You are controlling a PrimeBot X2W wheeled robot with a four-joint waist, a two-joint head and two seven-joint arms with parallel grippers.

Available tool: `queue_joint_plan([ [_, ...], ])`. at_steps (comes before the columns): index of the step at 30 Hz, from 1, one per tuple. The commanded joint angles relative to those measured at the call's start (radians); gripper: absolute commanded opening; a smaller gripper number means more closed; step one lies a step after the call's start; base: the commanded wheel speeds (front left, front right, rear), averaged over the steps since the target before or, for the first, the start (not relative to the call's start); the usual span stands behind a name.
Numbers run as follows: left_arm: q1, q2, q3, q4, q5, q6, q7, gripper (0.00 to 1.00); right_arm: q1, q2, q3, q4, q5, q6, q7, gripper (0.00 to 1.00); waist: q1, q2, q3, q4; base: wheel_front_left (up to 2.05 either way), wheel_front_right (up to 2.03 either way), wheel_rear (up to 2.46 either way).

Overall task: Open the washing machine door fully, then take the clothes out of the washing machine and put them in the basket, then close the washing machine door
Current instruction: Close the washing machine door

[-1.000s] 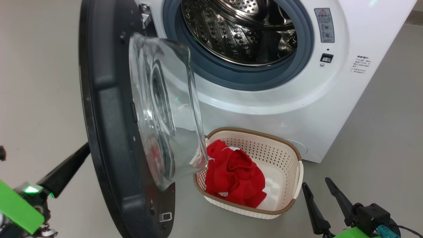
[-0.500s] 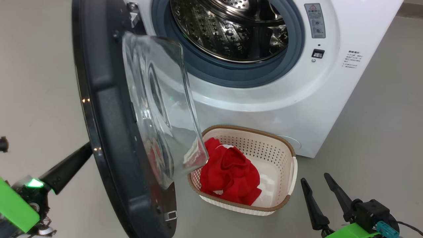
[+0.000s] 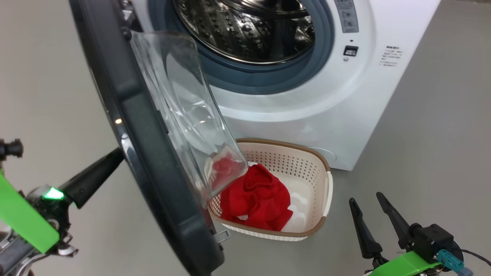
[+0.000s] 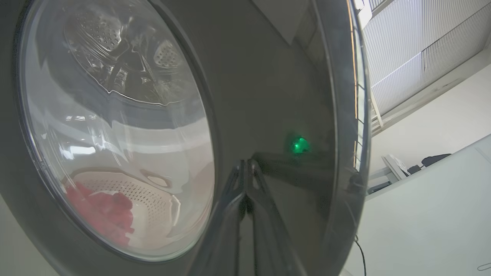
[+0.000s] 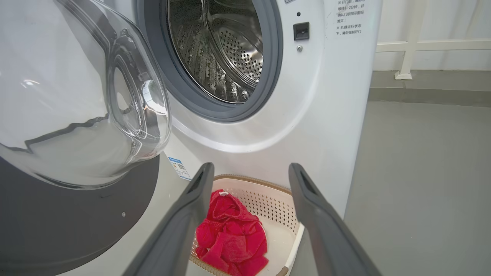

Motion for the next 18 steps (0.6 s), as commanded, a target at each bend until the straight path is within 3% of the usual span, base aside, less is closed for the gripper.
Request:
queue_joint_plan([
  [1,-0.067,0.026,0.043,-0.022,0.007,-0.007,0.006,0.0,-0.035,-0.002,0.021,-0.027,-0.006,0.005,-0.007,1.0,0.0,0.0,0.011,-0.015,0.0,0.0,0.0],
  [18,-0.169,-0.023,0.006,-0.027,0.066,-0.007,-0.021,0.0,-0.068,-0.001,0.015,-0.043,0.018,0.005,-0.007,1.0,0.0,0.0,0.061,-0.126,0.0,0.0,0.0],
])
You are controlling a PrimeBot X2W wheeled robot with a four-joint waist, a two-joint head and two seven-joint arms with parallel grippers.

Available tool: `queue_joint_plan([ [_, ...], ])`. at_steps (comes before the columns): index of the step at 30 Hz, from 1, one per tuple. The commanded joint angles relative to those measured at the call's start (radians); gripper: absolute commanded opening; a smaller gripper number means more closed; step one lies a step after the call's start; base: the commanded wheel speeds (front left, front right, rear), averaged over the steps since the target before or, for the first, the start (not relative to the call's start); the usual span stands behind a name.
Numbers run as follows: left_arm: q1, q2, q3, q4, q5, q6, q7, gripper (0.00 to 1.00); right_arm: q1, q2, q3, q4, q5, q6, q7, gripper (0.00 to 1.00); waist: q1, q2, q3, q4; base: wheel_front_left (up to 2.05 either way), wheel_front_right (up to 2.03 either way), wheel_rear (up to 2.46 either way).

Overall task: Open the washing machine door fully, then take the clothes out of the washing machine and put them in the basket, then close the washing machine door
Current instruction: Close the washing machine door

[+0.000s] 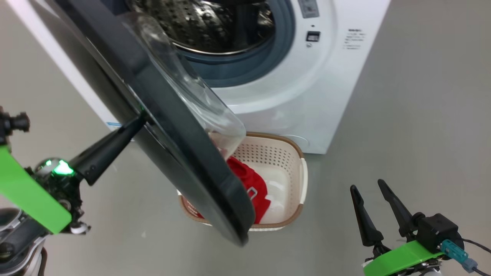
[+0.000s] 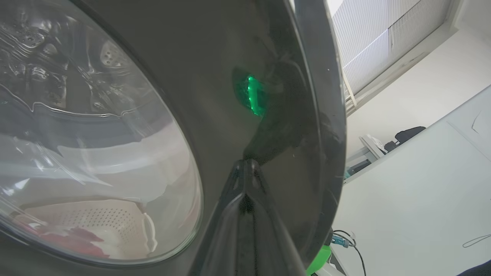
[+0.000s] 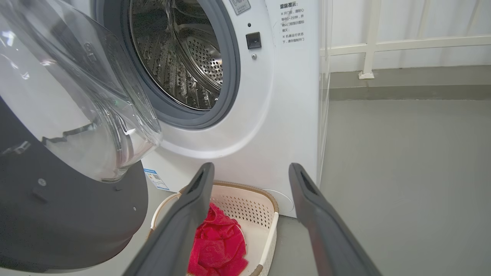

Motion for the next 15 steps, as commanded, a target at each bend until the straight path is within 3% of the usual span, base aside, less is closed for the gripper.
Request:
queue_joint_plan([
  [1,-0.063,0.035,0.037,-0.024,0.013,-0.007,-0.013,0.0,-0.035,-0.002,0.02,-0.028,0.006,0.005,-0.006,1.0,0.0,0.0,0.02,-0.028,0.0,0.0,0.0],
  [15,-0.154,0.066,-0.037,0.026,0.056,-0.007,-0.12,0.0,-0.065,-0.002,0.027,-0.04,0.039,0.005,-0.006,1.0,0.0,0.0,0.073,-0.144,0.0,0.0,0.0],
])
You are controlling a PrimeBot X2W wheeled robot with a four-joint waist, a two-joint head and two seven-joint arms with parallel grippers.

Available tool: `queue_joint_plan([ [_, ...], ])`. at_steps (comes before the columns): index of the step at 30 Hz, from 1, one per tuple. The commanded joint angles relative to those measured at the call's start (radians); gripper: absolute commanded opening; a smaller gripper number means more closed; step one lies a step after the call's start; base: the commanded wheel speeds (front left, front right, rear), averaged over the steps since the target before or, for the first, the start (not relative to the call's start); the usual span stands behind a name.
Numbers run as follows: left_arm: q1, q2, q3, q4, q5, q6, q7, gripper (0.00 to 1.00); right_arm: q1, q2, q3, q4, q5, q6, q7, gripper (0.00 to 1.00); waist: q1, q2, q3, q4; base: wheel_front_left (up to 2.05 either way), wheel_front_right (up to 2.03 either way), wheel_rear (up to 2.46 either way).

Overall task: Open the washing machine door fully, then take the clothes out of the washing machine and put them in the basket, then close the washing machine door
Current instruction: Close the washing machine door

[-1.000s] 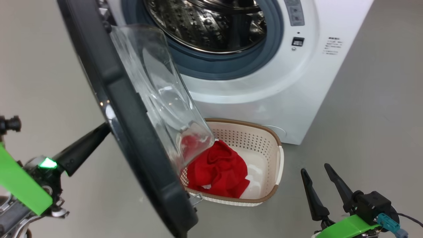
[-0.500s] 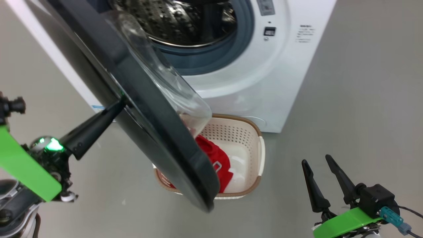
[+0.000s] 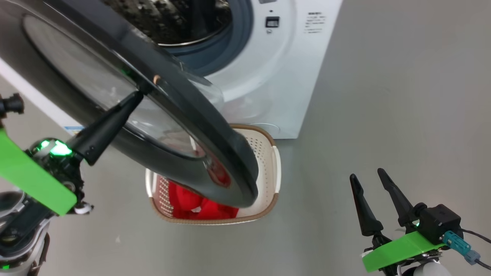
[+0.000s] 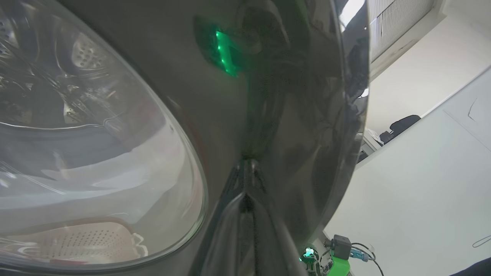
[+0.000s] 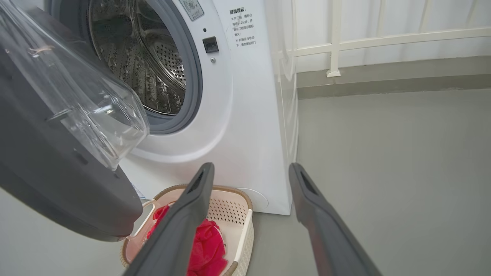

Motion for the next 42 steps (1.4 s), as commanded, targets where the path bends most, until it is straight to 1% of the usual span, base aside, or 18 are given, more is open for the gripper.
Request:
queue_joint_plan([
  [1,-0.056,0.052,0.034,-0.011,0.013,-0.007,-0.02,0.0,-0.03,-0.002,0.024,-0.028,0.021,0.005,-0.006,1.0,0.0,-0.0001,0.021,-0.028,0.0,0.0,0.0],
  [22,-0.229,0.134,-0.086,0.142,0.036,-0.007,-0.217,0.0,-0.062,-0.002,0.037,-0.038,0.065,0.005,-0.006,1.0,0.0,-0.0001,0.084,-0.138,0.0,0.0,0.0],
  [42,-0.388,0.191,-0.191,0.262,0.032,-0.007,-0.354,0.0,-0.088,-0.002,0.044,-0.049,0.092,0.005,-0.006,1.0,0.0,-0.0001,0.136,-0.198,0.0,0.0,0.0],
])
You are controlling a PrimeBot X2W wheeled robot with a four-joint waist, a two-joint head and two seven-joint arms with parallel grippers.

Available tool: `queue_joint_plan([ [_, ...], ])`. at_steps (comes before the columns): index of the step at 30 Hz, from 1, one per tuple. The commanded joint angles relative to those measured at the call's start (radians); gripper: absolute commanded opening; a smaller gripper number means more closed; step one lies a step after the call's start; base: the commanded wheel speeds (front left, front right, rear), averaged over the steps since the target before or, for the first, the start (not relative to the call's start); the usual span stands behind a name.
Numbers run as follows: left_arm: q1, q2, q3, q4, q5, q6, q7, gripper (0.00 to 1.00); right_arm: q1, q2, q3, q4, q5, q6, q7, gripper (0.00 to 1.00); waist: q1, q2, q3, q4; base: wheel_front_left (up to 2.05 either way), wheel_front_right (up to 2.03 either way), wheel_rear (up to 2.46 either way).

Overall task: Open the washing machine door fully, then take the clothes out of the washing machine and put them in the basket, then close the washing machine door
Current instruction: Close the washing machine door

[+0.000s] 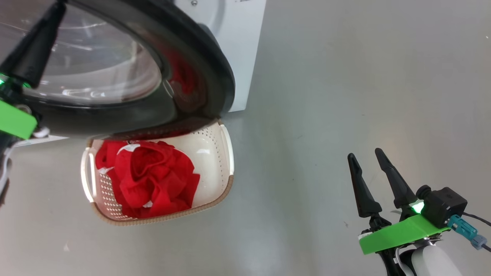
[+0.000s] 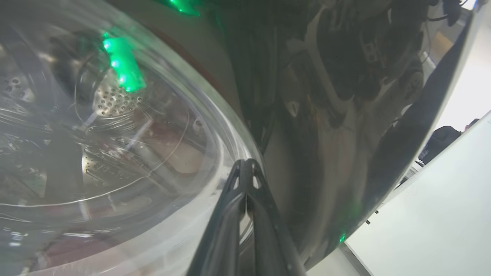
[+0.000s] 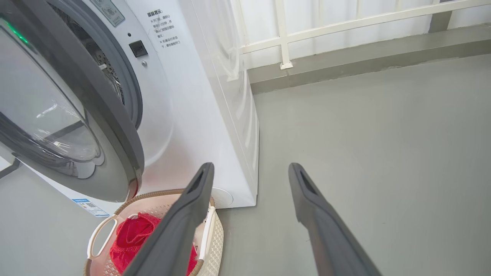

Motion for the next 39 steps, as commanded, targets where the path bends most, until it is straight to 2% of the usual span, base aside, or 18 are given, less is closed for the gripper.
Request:
queue_joint_plan([
  [1,-0.046,0.059,0.038,-0.004,-0.001,-0.006,-0.017,0.0,-0.02,-0.003,0.024,-0.027,0.005,0.005,-0.006,1.0,0.0,0.0,0.007,-0.007,0.0,0.0,0.0],
  [11,-0.086,0.075,-0.012,0.042,-0.023,-0.006,-0.073,0.0,-0.026,-0.003,0.019,-0.026,0.01,0.005,-0.006,1.0,0.0,0.0,0.013,-0.012,0.0,0.0,0.0],
  [22,-0.021,0.073,-0.065,0.013,-0.063,-0.006,-0.126,0.0,-0.015,-0.003,0.008,-0.019,-0.021,0.005,-0.006,1.0,0.0,0.0,-0.026,0.037,0.0,0.0,0.0],
  [26,0.033,0.064,-0.071,0.0,-0.077,-0.006,-0.164,0.34,-0.005,-0.003,0.001,-0.016,-0.041,0.005,-0.006,1.0,0.0,0.0,-0.046,0.068,0.0,0.0,0.0],
  [27,0.046,0.06,-0.072,-0.002,-0.079,-0.006,-0.172,0.4,-0.003,-0.003,0.0,-0.015,-0.046,0.005,-0.006,1.0,0.0,0.0,-0.051,0.075,0.0,0.0,0.0],
  [28,0.046,0.06,-0.072,-0.002,-0.079,-0.006,-0.172,0.4,-0.003,-0.003,0.0,-0.015,-0.046,0.005,-0.006,1.0,0.0,0.0,-0.051,0.075,0.0,0.0,0.0],
  [29,0.061,0.057,-0.075,-0.004,-0.077,-0.006,-0.179,0.47,-0.001,-0.003,-0.001,-0.014,-0.051,0.005,-0.006,1.0,0.0,0.0,-0.056,0.084,0.0,0.0,0.0],
  [30,0.075,0.054,-0.078,-0.005,-0.074,-0.006,-0.187,0.61,0.001,-0.003,-0.002,-0.014,-0.055,0.005,-0.006,1.0,0.0,0.0,-0.061,0.091,0.0,0.0,0.0],
  [31,0.09,0.047,-0.078,-0.007,-0.077,-0.006,-0.195,0.81,0.004,-0.003,-0.004,-0.013,-0.059,0.005,-0.006,1.0,0.0,0.0,-0.067,0.099,0.0,0.0,0.0],
  [32,0.105,0.042,-0.079,-0.008,-0.076,-0.006,-0.201,0.93,0.007,-0.003,-0.006,-0.012,-0.064,0.005,-0.006,1.0,0.0,0.0,-0.073,0.106,0.0,0.0,0.0],
  [33,0.119,0.037,-0.08,-0.008,-0.073,-0.006,-0.207,1.0,0.01,-0.003,-0.006,-0.011,-0.068,0.005,-0.006,1.0,0.0,0.0,-0.079,0.114,0.0,0.0,0.0],
  [39,0.215,-0.01,-0.07,0.0,-0.054,-0.006,-0.228,1.0,0.042,-0.003,-0.014,-0.002,-0.087,0.005,-0.006,1.0,0.0,0.0,-0.122,0.159,0.0,0.0,0.0],
])
